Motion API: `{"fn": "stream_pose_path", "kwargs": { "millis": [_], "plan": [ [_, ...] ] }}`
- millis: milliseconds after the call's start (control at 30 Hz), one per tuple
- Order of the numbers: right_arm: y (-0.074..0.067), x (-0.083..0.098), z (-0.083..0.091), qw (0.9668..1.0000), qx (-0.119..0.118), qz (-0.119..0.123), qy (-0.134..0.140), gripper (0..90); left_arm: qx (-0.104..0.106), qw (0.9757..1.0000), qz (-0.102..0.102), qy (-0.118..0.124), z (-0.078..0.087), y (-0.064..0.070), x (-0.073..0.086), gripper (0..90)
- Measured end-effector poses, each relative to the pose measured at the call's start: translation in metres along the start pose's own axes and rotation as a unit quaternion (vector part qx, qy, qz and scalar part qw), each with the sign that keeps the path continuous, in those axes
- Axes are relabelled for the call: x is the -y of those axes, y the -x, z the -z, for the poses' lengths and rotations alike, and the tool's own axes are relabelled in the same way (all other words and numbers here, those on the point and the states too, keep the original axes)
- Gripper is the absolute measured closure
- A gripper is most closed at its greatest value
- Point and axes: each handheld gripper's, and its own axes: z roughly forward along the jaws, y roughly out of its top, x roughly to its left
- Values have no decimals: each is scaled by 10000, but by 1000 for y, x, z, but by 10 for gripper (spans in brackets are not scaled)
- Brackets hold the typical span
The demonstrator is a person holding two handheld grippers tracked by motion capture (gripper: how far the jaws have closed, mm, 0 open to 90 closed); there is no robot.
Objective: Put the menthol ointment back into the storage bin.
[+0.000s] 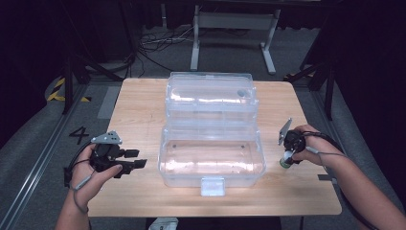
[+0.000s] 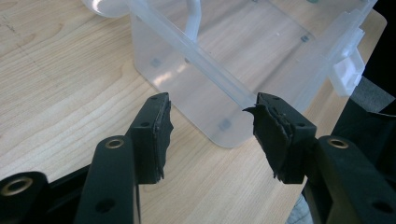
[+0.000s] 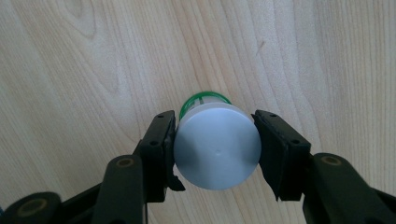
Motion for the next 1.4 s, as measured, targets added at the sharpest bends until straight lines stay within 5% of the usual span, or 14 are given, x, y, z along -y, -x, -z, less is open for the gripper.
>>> {"fn": "stream_pose_path", "kwargs": {
  "millis": [1400],
  "plan": [
    [-29, -36, 90, 9995, 75, 280, 121, 506, 26, 10000, 9, -93, -3, 0, 0, 465]
  ]
}}
